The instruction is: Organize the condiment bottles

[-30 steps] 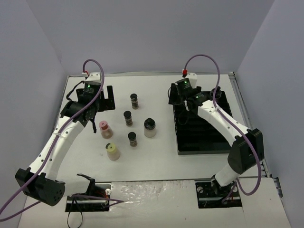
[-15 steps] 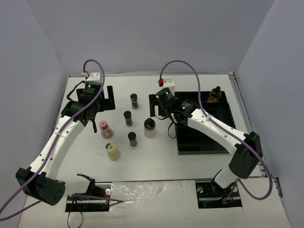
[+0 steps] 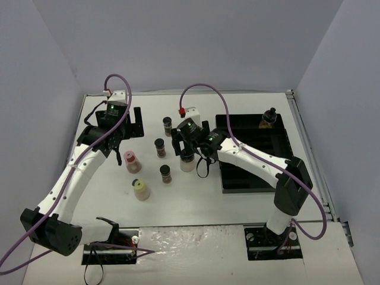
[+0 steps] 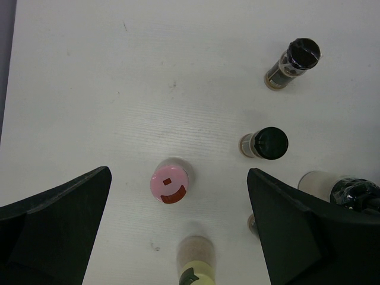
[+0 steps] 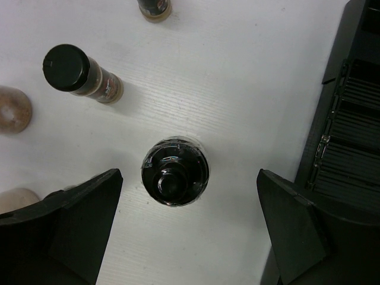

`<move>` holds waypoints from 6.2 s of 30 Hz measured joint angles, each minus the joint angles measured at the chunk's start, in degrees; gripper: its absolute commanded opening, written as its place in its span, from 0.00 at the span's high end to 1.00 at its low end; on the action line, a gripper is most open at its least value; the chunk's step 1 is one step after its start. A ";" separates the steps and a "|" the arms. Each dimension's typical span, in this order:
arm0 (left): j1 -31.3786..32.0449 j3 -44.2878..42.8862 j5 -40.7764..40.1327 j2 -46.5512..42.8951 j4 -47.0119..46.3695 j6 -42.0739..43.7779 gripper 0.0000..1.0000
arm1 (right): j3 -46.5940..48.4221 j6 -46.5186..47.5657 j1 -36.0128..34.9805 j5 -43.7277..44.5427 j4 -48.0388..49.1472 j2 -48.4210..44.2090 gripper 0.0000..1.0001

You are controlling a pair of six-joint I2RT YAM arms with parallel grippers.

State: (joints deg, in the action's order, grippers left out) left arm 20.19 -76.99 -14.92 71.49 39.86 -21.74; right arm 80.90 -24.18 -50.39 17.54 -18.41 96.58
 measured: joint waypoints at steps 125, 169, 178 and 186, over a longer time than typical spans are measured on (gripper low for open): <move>0.06 0.92 -0.39 1.91 -0.33 0.00 0.03 | 5.79 0.26 33.57 -3.16 9.35 18.33 0.11; 0.06 0.74 -7.50 -5.79 2.42 -1.14 0.03 | 38.90 5.21 10.26 -3.92 -2.02 29.59 0.12; 0.06 0.75 -7.89 -6.56 2.80 -1.25 0.03 | 40.52 5.29 8.64 -6.16 -0.85 34.81 0.12; 0.06 1.22 -7.87 -6.56 2.74 -1.26 0.03 | 42.24 5.28 7.96 -6.77 0.12 35.37 0.12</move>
State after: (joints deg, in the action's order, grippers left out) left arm 20.25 -75.77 -22.79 64.93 42.60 -23.00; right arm 123.14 -18.90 -42.43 10.77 -18.30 131.95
